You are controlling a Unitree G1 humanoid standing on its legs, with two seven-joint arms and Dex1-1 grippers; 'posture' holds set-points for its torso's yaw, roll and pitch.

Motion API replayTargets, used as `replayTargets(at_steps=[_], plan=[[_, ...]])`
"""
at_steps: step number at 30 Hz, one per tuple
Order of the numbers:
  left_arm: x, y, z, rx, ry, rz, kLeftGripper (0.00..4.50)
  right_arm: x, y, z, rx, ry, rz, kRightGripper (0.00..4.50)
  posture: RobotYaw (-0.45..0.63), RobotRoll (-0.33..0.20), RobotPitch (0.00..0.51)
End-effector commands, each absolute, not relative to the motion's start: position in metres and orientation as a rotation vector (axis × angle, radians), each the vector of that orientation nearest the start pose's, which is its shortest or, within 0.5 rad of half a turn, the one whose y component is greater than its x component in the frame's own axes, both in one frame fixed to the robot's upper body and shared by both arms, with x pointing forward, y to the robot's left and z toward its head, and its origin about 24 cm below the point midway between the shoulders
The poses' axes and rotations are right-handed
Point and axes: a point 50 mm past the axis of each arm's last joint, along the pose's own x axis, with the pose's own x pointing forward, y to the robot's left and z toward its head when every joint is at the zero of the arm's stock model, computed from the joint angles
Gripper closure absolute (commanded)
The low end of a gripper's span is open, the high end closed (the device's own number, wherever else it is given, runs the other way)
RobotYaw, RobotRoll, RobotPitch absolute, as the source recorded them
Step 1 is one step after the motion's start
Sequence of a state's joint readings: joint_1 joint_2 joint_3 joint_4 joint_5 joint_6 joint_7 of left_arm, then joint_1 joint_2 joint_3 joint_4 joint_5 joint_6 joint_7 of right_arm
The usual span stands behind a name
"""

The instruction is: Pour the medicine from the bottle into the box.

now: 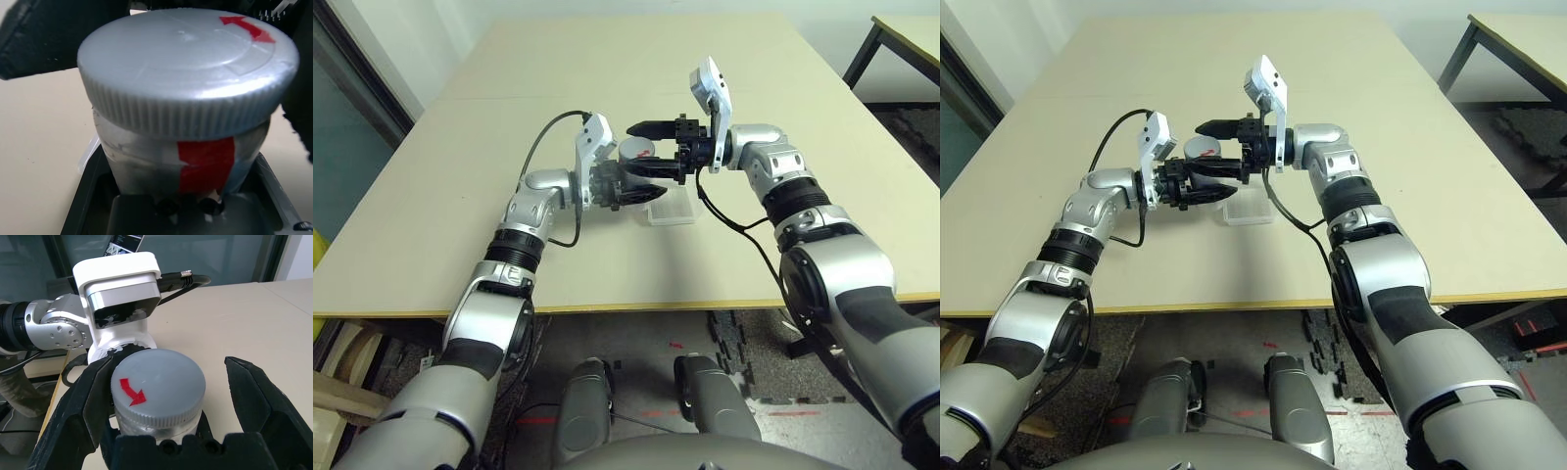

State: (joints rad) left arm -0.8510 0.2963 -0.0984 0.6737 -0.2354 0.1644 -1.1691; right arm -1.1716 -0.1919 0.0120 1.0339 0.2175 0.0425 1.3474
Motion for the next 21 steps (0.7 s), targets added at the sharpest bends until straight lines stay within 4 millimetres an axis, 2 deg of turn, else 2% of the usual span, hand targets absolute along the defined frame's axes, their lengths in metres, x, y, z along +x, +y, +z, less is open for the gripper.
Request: replayTargets(at_steps=[1,10,21], plan=[[0.359,0.113,0.143,0.128,0.084,-1.286,1.77,0.382,-0.078,0.196,-0.086,-0.041,1.451,0.00,-0.16,0.000,0.074],[0.357,0.113,0.144,0.124,0.082,-1.298,1.77,0.385,-0.085,0.193,-0.084,-0.022,1.415,0.00,-0.15,0.000,0.071],[0.355,0.119,0.144,0.123,0.086,-1.296,1.77,0.390,-0.108,0.194,-0.079,0.001,1.347,0.00,-0.15,0.000,0.066]])
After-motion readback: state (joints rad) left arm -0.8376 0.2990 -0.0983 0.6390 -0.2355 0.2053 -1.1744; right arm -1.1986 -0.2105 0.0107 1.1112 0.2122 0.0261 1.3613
